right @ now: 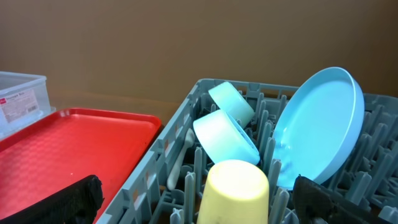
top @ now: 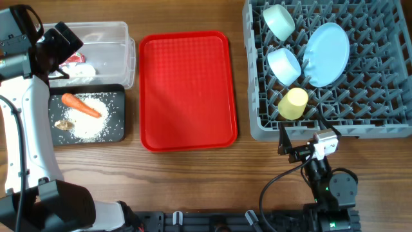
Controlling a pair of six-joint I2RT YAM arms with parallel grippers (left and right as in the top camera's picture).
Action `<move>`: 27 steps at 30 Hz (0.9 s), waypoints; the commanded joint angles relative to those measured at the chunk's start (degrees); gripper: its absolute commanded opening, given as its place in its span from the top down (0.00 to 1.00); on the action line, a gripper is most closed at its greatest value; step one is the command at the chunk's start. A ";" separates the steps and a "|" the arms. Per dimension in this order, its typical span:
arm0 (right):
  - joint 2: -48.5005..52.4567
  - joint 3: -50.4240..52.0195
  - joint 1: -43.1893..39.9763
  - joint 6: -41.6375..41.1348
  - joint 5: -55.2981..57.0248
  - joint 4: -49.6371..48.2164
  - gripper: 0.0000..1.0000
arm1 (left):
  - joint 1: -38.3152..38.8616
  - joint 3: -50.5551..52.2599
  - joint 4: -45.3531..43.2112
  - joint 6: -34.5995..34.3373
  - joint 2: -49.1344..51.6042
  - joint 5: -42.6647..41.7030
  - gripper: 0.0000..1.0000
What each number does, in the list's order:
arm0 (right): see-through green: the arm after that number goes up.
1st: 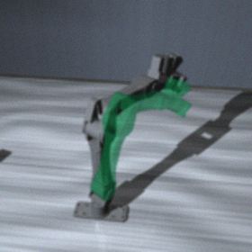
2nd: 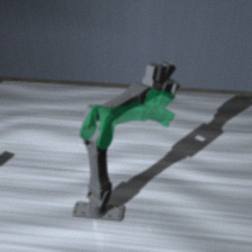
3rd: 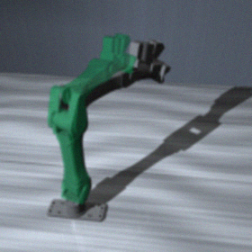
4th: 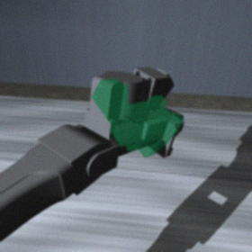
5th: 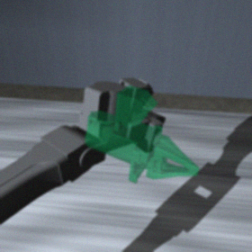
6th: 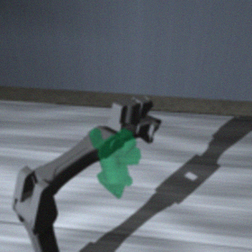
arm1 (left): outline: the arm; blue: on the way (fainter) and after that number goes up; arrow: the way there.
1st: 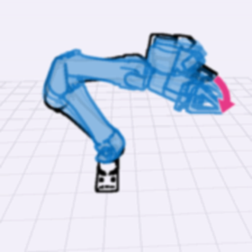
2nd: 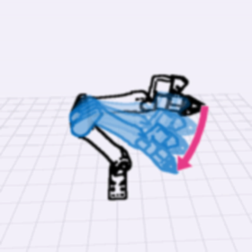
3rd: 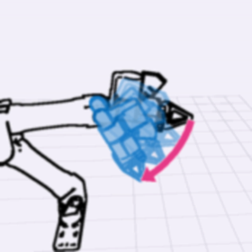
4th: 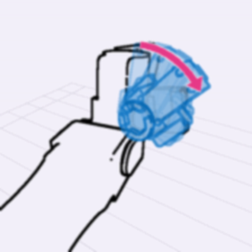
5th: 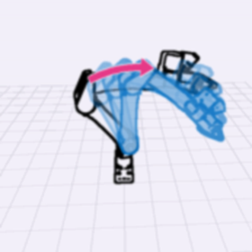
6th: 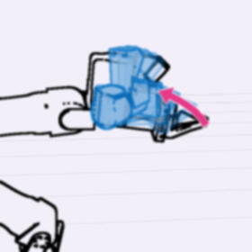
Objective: Sort waste into correct bins and load items into the dishwasher rack
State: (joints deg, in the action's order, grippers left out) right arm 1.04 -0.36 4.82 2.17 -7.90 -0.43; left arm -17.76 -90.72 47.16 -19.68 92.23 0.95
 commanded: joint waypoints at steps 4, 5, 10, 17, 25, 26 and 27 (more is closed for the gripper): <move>-0.83 0.07 -0.35 -1.05 -1.11 -0.28 0.01 | -0.26 -0.24 -0.11 -0.50 -0.81 -0.44 0.00; -0.83 0.07 -0.35 -1.05 -1.11 -0.28 0.00 | -0.26 -0.24 -0.11 -0.50 -0.81 -0.46 0.00; -0.83 0.07 -0.35 -1.05 -1.11 -0.28 0.00 | -0.26 -0.24 -0.11 -0.50 -0.81 -0.46 0.00; -0.83 0.07 -0.35 -1.07 -1.11 -0.28 0.00 | -0.26 -0.24 -0.11 -0.50 -0.81 -0.46 0.00; -0.83 0.07 -0.35 -1.05 -1.11 -0.28 0.00 | -0.26 -0.22 0.52 -0.11 -2.19 1.62 0.00; -0.83 0.07 -0.35 -1.05 -1.11 -0.28 0.00 | -0.24 -0.22 1.14 -0.11 -2.64 1.92 0.00; -0.83 0.07 -0.35 -1.07 -1.11 -0.28 0.00 | 0.02 -0.20 2.78 -0.31 -3.45 1.64 0.00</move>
State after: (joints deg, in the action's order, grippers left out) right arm 1.04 -0.36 4.82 1.76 -7.90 -0.43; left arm -17.76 -90.72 47.51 -19.66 92.12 1.26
